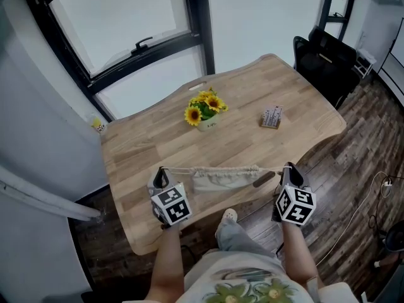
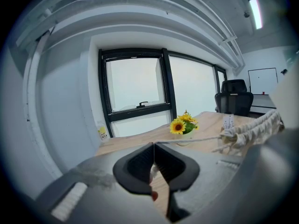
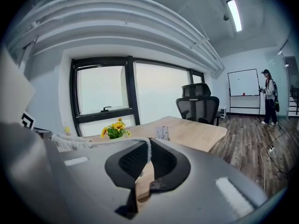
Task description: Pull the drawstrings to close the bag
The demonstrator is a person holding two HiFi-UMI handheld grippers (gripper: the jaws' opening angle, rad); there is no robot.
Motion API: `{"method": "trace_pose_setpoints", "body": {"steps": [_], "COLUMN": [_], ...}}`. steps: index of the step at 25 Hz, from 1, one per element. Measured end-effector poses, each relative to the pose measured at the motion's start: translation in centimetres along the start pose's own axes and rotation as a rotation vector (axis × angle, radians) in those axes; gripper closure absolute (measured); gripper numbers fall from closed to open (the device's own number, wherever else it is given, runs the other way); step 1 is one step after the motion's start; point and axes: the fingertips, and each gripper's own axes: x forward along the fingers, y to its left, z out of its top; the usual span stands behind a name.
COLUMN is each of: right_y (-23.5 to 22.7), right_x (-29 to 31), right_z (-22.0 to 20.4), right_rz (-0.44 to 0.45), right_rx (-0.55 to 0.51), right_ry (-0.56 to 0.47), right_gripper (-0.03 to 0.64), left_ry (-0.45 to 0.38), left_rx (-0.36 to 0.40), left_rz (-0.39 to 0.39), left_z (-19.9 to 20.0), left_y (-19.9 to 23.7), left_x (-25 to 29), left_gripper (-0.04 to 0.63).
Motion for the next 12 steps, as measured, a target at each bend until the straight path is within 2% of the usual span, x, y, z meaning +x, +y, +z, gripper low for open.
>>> {"method": "trace_pose_setpoints", "body": {"steps": [6, 12], "right_y": [-0.6, -0.8], "right_x": [0.1, 0.3], "right_z": [0.0, -0.1], "right_rz": [-0.004, -0.008], "right_rx": [0.009, 0.021], "right_ry": [0.002, 0.002], "right_gripper": [0.614, 0.614], "left_ry": [0.006, 0.000], "left_rx": [-0.036, -0.033], "left_rz": [0.010, 0.018], "left_z": [0.0, 0.1], "left_y": [0.7, 1.1], "left_x": [-0.1, -0.2], "left_gripper": [0.583, 0.583]}}
